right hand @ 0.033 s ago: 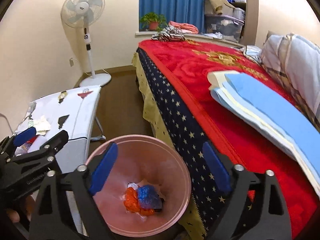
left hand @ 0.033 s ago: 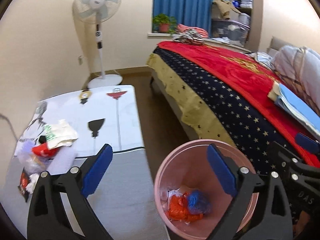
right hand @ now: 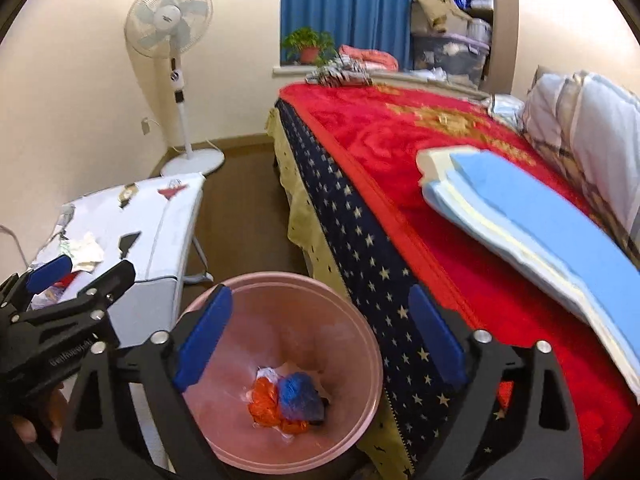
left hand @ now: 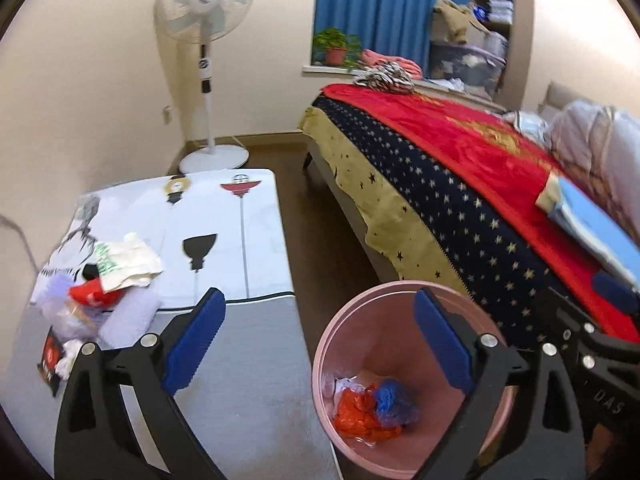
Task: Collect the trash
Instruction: 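Open both grippers to drop the orange and blue bags into the bin, then move the right gripper back to the table and grasp the clear plastic bag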
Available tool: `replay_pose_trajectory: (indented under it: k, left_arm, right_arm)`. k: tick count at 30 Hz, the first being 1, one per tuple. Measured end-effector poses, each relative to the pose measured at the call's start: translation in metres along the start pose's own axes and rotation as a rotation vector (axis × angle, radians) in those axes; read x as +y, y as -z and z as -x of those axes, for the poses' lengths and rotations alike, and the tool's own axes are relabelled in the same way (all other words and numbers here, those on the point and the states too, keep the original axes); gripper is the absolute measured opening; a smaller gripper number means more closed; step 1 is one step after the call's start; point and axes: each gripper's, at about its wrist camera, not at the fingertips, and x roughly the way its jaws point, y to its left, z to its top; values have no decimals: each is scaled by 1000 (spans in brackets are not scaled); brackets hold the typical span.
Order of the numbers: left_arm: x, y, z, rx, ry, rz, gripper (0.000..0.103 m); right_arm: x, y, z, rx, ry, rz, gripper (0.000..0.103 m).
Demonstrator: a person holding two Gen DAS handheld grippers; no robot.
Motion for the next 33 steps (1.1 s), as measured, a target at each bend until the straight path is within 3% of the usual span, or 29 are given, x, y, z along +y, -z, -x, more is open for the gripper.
replay_pose_trajectory:
  k: [2,8,14,17,23,33]
  left_arm:
    - [11,-6,19,-28,-5,22,92]
    - [52,-14,118,-193,-54,-14,96]
    - [93,1,202,-273,-172,-111,96]
    - [111,12,233,-278,-231,-100,96]
    - [151,34,272,-275,-293,3,96]
    - [192,50,287,-275,-352,64,96]
  right_arm:
    - [6,-4,17,-47,-15,12,98]
    - [36,-17,84,-168,-147,-24,98]
    - [81,-7,140,-236,-237,-12,98]
    - [107,4,158,-231,-287,2,98]
    - [148,22,187,-232,-347,70,98]
    - [180,31,199,-233,-375,140,98]
